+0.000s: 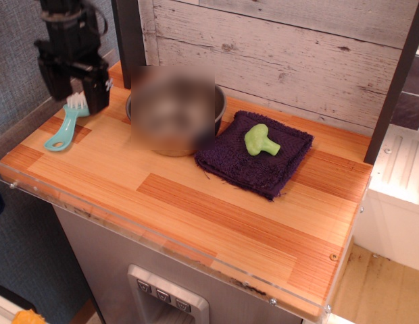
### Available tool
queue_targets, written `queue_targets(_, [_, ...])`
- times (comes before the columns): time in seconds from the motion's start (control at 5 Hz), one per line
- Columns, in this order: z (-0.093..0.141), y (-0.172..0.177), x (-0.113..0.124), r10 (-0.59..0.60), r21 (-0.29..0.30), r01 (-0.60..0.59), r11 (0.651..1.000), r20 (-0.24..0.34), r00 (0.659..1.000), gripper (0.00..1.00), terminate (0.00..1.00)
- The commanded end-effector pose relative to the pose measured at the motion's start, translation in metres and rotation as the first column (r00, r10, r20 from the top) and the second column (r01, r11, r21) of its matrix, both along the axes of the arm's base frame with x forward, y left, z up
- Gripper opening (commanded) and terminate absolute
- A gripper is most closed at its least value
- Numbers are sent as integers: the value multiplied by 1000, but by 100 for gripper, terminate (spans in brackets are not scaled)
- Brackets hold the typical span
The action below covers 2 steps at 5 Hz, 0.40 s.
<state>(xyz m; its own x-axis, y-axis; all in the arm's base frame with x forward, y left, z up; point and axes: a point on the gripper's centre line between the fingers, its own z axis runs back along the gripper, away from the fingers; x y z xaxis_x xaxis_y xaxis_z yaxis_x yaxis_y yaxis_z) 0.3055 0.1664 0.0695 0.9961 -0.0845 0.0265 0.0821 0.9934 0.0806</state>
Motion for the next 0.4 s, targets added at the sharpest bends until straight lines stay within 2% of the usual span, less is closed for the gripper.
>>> queue_targets(0.0, [38, -29, -9, -47, 37, 43, 998, 124, 991, 100, 0])
queue_targets(0.2, [34, -31, -7, -12, 15, 11, 1000, 112, 994, 100, 0])
